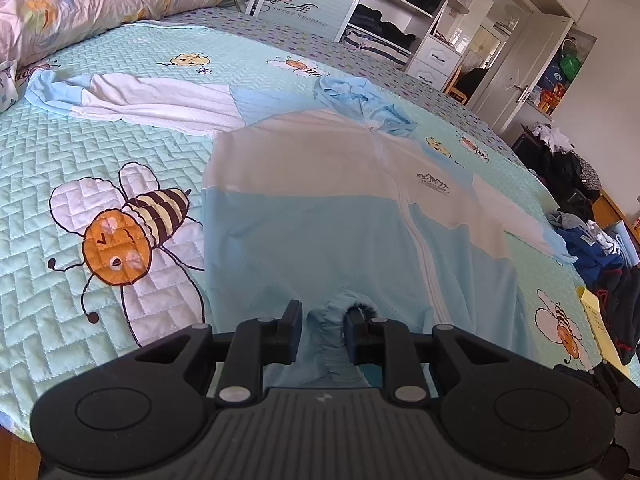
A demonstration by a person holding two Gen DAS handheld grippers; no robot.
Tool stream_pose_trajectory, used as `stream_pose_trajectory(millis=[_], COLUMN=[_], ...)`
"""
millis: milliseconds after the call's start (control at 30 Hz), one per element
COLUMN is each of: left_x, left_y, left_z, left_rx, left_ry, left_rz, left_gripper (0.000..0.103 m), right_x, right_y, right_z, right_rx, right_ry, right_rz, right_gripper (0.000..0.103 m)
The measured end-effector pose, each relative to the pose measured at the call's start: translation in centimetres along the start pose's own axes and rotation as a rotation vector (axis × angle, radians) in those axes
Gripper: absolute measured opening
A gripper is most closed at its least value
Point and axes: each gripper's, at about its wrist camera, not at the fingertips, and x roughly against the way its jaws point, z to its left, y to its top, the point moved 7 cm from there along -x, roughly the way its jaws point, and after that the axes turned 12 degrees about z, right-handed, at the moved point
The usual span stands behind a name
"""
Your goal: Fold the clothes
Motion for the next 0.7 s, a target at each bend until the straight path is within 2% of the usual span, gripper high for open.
stream_pose_trajectory(millis=[33,67,133,300,367,433,567,633,700], left_x=[0.0,0.0,-0.1,-0.2,-0.3,-0.3,-0.4,-0.4,-0.4], left_y=[0.0,0.0,0.0,-0.1,-0.2,-0.3,-0.4,-0.4,-0.4], left_z=[0.0,0.1,0.2,0.4,0.3,0.3,0.2,0.2,0.3], left_rx=[0.001,0.003,0.004,0.006,0.005,0.003,-0.001,0.002,0.004], left_ry=[0.002,0.004,0.007,0.011,0.01,0.007,0.009,0.01,0.01], left_rz=[0.001,0.003,0.007,0.012,0.014,0.017,0.022,0.022,0.023], left_gripper=[0.024,0.024,0.024,0.025,0.025,0.025,0.026,0.026,0.027], right_x=[-0.3,-0.6,-0.8,-0.7,-0.7,-0.8,-1.2,-1.5,-1.6], right_y=[0.0,0.0,-0.1,0.0,0.1,0.3,0.4,0.3,0.3], right_z=[-0.2,-0.3,-0.6,-0.3,-0.4,-0.4,0.2,0.3,-0.1], right_rx=[0.012,0.018,0.009,0.087,0.09,0.089,0.165,0.164,0.135], right_ry=[-0.012,-0.011,-0.002,-0.089,-0.089,-0.083,-0.146,-0.138,-0.133], right_rz=[0.008,0.027,0.035,-0.011,-0.02,-0.029,-0.028,-0.012,-0.003], right_gripper=[0.074,0.058,0.046,0.046,0.042,0.032,0.03,0.006,0.006])
